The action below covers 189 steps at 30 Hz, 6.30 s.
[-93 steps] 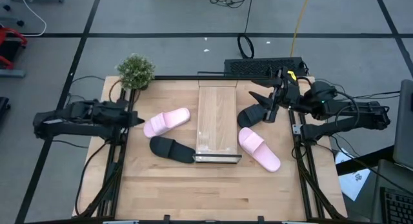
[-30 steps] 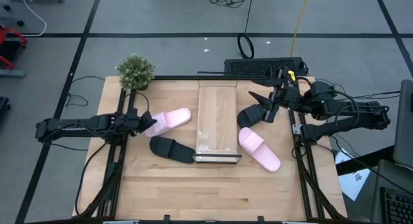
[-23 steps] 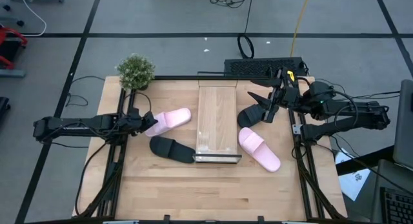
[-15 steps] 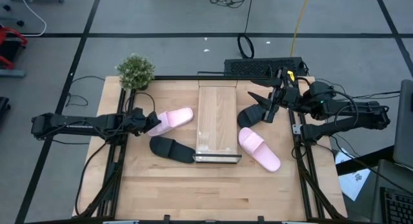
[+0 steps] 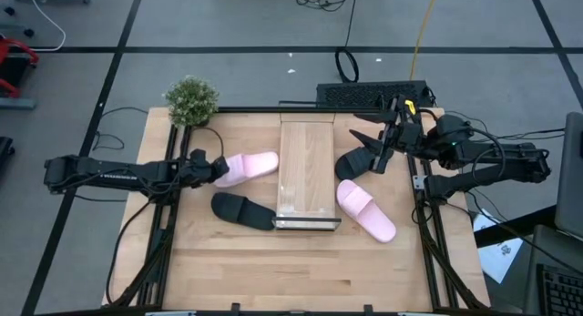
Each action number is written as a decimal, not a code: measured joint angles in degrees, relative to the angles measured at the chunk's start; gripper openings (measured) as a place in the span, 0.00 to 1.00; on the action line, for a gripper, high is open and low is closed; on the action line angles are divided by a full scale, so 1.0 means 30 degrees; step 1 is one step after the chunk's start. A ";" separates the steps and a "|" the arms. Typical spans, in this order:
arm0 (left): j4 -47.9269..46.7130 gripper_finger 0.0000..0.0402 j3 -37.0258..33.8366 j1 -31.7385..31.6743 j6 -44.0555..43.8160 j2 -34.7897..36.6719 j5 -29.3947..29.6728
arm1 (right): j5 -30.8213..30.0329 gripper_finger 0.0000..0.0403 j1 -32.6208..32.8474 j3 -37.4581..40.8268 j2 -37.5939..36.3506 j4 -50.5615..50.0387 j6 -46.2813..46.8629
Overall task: Pick and place slides into the shelf
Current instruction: Put the left pink slipper on the shelf
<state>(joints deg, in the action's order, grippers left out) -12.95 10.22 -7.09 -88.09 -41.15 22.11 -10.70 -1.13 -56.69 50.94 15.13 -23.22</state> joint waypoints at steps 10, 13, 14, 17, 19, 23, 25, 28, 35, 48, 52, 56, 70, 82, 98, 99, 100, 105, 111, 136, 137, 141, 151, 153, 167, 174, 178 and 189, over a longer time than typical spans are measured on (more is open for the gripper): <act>0.0394 0.00 0.0000 -0.0470 0.0320 0.0000 0.0169 | 0.0021 0.40 0.0000 0.0000 0.0000 -0.0312 0.0007; 0.0381 0.00 0.0000 -0.0525 0.0261 0.0170 0.0144 | 0.0038 0.40 0.0000 0.0000 0.0000 -0.0305 0.0007; 0.0403 0.00 0.0000 -0.0525 0.0260 0.0311 0.0137 | 0.0043 0.40 0.0000 0.0000 0.0000 -0.0304 0.0007; 0.0365 0.00 0.0000 -0.0525 0.0260 0.1114 0.0151 | 0.0041 0.40 0.0000 0.0000 0.0000 -0.0312 0.0007; 0.0326 0.00 0.0000 -0.0525 0.0274 0.1831 0.0251 | 0.0036 0.40 0.0000 0.0000 0.0000 -0.0312 0.0007; -0.0788 0.00 0.0000 -0.0525 0.0305 0.3595 0.1147 | 0.0029 0.40 0.0000 0.0000 0.0000 -0.0461 0.0007; -0.1399 0.00 0.0000 -0.0525 0.0298 0.4628 0.1770 | 0.0029 0.40 0.0000 0.0000 0.0000 -0.0503 0.0010; -0.1661 0.00 0.0000 -0.0525 0.0321 0.6115 0.2539 | 0.0021 0.40 0.0000 0.0000 0.0000 -0.0588 0.0117; -0.1158 0.00 0.0706 -0.0525 0.1713 0.7965 0.2976 | 0.0021 0.40 0.0000 0.0000 0.0000 -0.0589 0.0568; 0.2891 0.00 0.4971 -0.0343 0.6314 0.4796 0.0868 | -0.0001 0.40 0.0000 0.0000 0.0000 -0.0437 0.0353; 0.6028 0.00 0.5462 -0.0361 0.6682 0.0750 -0.1244 | -0.0001 0.40 -0.0007 0.0000 0.0000 0.0357 -0.0137; 0.7820 0.00 0.6748 -0.0840 0.7295 -0.3670 -0.3844 | -0.0008 0.40 -0.0007 0.0000 -0.0002 0.1218 -0.0490; 0.8346 0.00 1.4276 -0.4836 1.1804 -1.3852 -0.8948 | -0.0008 0.40 -0.0007 0.0000 -0.0015 0.1278 -0.0001; 1.2369 0.00 1.4666 -0.6326 1.1044 -1.7507 -1.0874 | -0.0008 0.40 -0.0007 0.0000 -0.0015 0.1277 -0.0148; 1.1407 0.00 1.4659 -0.7243 1.2326 -1.7850 -0.9572 | -0.0008 0.40 -0.0007 0.0000 -0.0015 0.1269 -0.0503; 1.1493 0.00 1.4659 -0.7252 1.2326 -1.7919 -0.9540 | -0.0008 0.40 -0.0007 0.0000 -0.0015 0.1269 -0.0503; 1.1576 0.00 1.4659 -0.7257 1.2326 -1.7981 -0.9531 | -0.0008 0.40 -0.0007 0.0000 -0.0015 0.1269 -0.0503; 1.1943 0.00 1.4659 -0.7265 1.2185 -1.8017 -0.9545 | -0.0006 0.40 -0.0007 0.0000 -0.0015 0.1255 -0.0503; 1.3455 0.00 1.4622 -0.7376 1.1548 -1.8032 -0.9895 | -0.0008 0.40 -0.0007 0.0000 -0.0007 0.1218 -0.0503; 1.2614 0.00 1.4651 -0.7214 1.2053 -1.8082 -1.1397 | -0.0008 0.40 -0.0003 0.0000 0.0000 0.1153 -0.0583; 1.2778 0.00 1.4651 -0.7219 1.2178 -1.8245 -1.1305 | -0.0008 0.40 -0.0007 0.0000 0.0000 0.1145 -0.0583; 1.3693 0.00 1.4659 -0.7221 1.1835 -1.9366 -1.1318 | -0.0008 0.40 -0.0001 0.0000 0.0000 0.1145 -0.0562; 1.5809 0.00 1.4644 -0.7451 1.0536 -2.1800 -1.1935 | -0.0015 0.40 0.0000 0.0000 0.0000 0.0861 0.0218; 1.5664 0.00 1.4644 -0.7620 1.0746 -2.1706 -1.1911 | -0.0015 0.40 0.0000 0.0007 0.0000 0.0717 0.0366; 1.4710 0.03 1.4644 -0.8173 1.1801 -2.1660 -1.1150 | -0.0015 0.40 -0.0007 0.0007 0.0088 0.0579 -0.0197; 1.4703 0.13 1.4644 -0.8183 1.2450 -2.1660 -1.0937 | -0.0015 0.40 -0.0007 0.0007 0.0370 0.0577 -0.0135; 1.4674 0.21 1.4644 -0.8183 1.2799 -2.1660 -1.0888 | -0.0015 0.40 -0.0007 0.0007 0.0503 0.0576 -0.0138; 1.4675 0.44 1.4644 -0.8183 1.2975 -2.1648 -1.0354 | -0.0015 0.40 -0.0007 0.0007 0.0503 0.0584 0.0000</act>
<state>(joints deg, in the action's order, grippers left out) 31.07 54.15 -31.64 -49.17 -106.09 -8.95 -10.74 -1.15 -56.66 52.45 16.88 -23.22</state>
